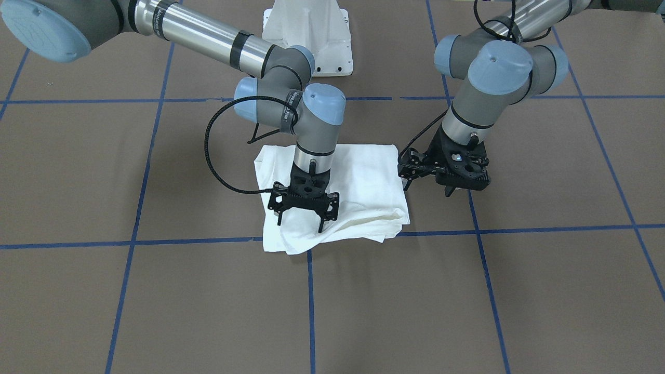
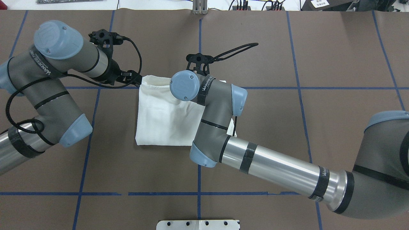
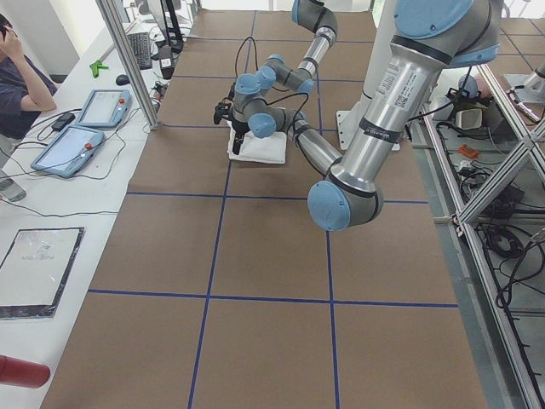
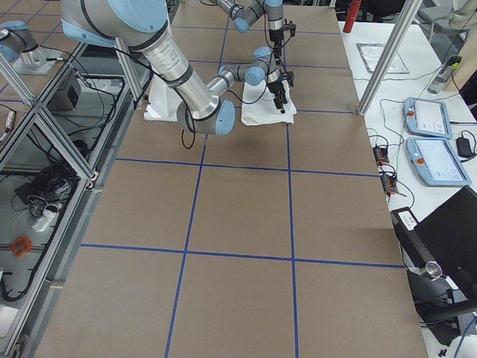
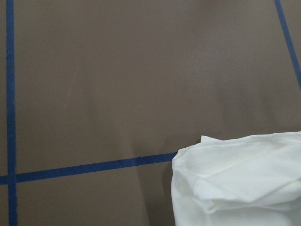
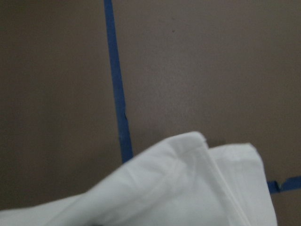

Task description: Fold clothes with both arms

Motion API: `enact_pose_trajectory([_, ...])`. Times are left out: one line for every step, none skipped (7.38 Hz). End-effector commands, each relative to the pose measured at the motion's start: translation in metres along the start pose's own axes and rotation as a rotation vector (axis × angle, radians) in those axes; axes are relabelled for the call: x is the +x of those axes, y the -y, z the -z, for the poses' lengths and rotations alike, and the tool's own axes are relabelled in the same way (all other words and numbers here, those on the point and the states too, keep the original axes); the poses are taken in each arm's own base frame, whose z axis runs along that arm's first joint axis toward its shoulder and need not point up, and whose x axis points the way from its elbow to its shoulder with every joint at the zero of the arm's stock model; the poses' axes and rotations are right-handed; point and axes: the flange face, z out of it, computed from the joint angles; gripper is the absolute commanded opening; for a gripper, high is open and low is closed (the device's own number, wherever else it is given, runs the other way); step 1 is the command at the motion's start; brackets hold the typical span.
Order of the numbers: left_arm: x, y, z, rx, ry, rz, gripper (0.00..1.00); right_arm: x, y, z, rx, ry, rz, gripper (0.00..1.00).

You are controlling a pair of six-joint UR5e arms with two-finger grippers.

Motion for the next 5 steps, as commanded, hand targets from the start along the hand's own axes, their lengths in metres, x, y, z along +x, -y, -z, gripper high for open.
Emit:
enact_pose_trajectory([0.000,-0.001,0.000,0.000,0.000,0.000,1.00,0.016,0.058,-0.018,0.097,-0.010,-0.026,1.00])
enact_pose_trajectory([0.000,-0.001,0.000,0.000,0.000,0.011,1.00,0.017,0.071,-0.015,0.101,-0.007,-0.026,1.00])
enact_pose_trajectory([0.001,-0.003,-0.005,-0.008,0.004,0.036,1.00,0.016,0.079,-0.009,0.054,0.016,-0.011,1.00])
enact_pose_trajectory([0.007,-0.008,-0.012,-0.017,0.007,0.068,1.00,0.016,0.087,-0.001,-0.004,0.047,0.007,1.00])
enact_pose_trajectory([0.024,-0.027,-0.029,-0.054,0.007,0.077,1.00,0.023,0.093,-0.001,-0.074,0.064,0.021,1.00])
